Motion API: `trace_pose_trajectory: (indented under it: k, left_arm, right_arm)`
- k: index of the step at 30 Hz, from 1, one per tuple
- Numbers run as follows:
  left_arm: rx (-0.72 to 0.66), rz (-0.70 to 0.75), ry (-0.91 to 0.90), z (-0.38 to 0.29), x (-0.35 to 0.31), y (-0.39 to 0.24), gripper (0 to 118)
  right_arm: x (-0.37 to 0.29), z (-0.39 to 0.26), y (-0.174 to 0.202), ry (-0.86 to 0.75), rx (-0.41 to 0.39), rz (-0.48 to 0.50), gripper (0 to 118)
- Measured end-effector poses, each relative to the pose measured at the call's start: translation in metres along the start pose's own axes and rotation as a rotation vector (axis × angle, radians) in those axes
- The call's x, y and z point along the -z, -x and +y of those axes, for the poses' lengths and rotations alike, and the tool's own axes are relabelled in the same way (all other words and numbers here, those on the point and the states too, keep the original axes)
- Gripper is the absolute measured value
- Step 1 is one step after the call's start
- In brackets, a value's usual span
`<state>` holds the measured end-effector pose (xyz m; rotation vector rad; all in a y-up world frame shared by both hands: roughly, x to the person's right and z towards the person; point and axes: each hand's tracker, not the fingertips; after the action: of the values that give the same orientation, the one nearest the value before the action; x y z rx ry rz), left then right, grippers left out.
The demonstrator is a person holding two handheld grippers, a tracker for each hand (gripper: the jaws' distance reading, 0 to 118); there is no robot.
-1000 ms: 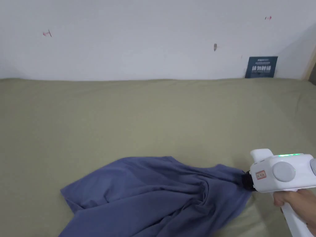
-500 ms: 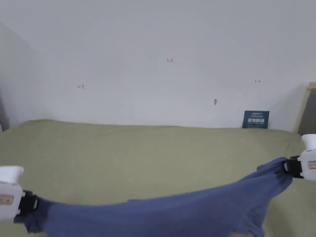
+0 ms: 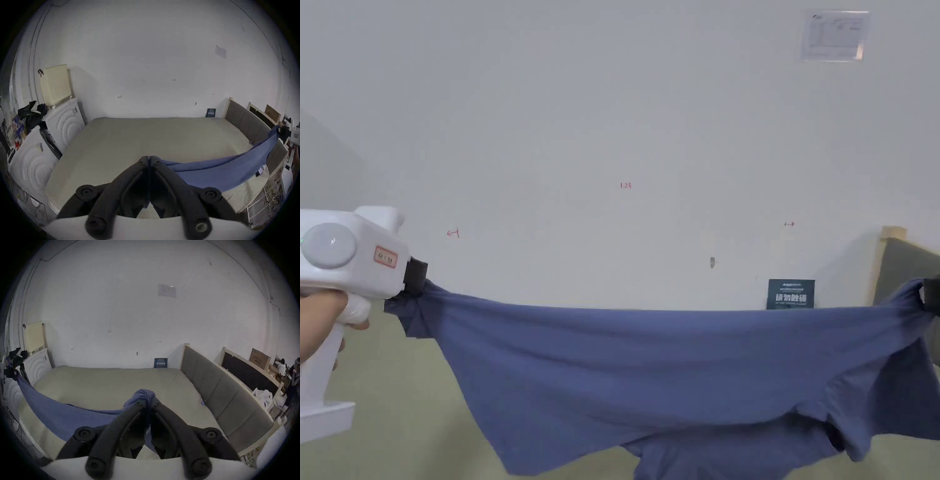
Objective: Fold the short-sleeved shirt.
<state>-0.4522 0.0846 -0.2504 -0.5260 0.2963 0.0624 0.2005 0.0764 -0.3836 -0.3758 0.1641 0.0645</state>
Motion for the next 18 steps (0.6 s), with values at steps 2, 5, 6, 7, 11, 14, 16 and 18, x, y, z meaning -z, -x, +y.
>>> trace_pose_trajectory:
  k: [2,5,6,7,11,14,16,18]
  left_arm:
    - [-0.013,0.002,-0.009,0.011,0.008,-0.005,2]
    - [-0.035,0.003,-0.014,0.025,0.023,-0.010,2]
    - [-0.030,0.025,-0.027,0.030,0.027,-0.012,2]
    - [-0.031,0.028,-0.027,0.036,0.032,-0.013,1]
    - [-0.038,-0.001,0.001,0.054,0.060,-0.020,1]
    - [0.034,-0.002,0.036,0.046,0.087,-0.040,0]
    - [0.017,-0.004,0.049,0.039,0.107,-0.046,0]
    - [-0.023,-0.004,0.056,0.040,0.128,-0.048,0]
  right_arm:
    - [0.003,0.012,-0.001,-0.015,0.000,-0.013,6]
    - [0.012,0.030,-0.003,-0.035,-0.007,-0.039,6]
    - [0.016,0.035,-0.003,-0.044,-0.013,-0.052,6]
    - [0.020,0.041,-0.004,-0.048,-0.011,-0.051,6]
    - [0.044,0.061,-0.005,-0.050,0.002,-0.048,6]
    - [0.065,0.061,0.001,-0.042,-0.021,-0.061,6]
    - [0.079,0.057,0.004,-0.032,-0.028,-0.057,6]
    - [0.095,0.055,0.006,-0.017,-0.032,-0.068,6]
